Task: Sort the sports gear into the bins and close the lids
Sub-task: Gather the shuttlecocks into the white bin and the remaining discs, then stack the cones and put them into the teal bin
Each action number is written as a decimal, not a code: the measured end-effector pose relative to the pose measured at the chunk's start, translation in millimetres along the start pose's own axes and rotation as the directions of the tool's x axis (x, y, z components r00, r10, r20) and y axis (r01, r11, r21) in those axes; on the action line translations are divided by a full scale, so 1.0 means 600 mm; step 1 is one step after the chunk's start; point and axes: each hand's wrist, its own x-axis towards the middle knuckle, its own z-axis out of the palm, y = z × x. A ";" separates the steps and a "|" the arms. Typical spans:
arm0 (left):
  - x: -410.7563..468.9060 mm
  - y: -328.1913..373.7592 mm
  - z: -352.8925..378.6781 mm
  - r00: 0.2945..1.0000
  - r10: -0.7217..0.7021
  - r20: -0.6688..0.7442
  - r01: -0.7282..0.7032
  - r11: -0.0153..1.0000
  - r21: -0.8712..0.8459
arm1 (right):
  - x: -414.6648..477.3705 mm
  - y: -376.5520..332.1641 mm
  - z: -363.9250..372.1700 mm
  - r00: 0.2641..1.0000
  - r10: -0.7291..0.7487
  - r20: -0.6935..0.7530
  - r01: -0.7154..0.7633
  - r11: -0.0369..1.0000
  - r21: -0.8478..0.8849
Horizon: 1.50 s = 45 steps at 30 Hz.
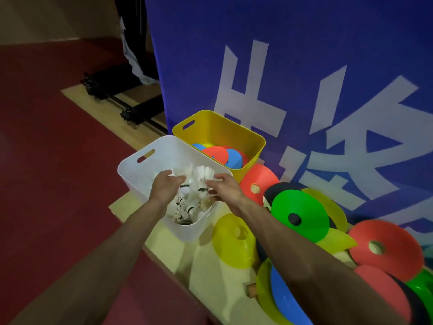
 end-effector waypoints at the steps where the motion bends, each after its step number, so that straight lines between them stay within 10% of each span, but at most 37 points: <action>1: 0.002 -0.004 -0.003 1.000 -0.012 0.005 0.012 1.000 -0.008 | 0.001 0.000 0.005 1.000 0.002 -0.004 -0.002 1.000 -0.012; 12: -0.032 0.015 0.057 0.992 0.119 -0.038 -0.119 0.993 -0.005 | -0.047 0.012 -0.093 0.996 -0.036 -0.083 0.029 0.997 -0.076; 24: -0.191 0.054 0.326 0.872 0.361 0.330 -0.402 0.914 0.064 | -0.209 0.085 -0.398 0.949 -0.061 -0.309 0.043 0.997 -0.066; 45: -0.416 -0.132 0.577 0.722 -0.032 0.691 -0.346 0.848 0.401 | -0.409 0.381 -0.656 0.707 0.179 -0.684 -0.388 0.907 -0.163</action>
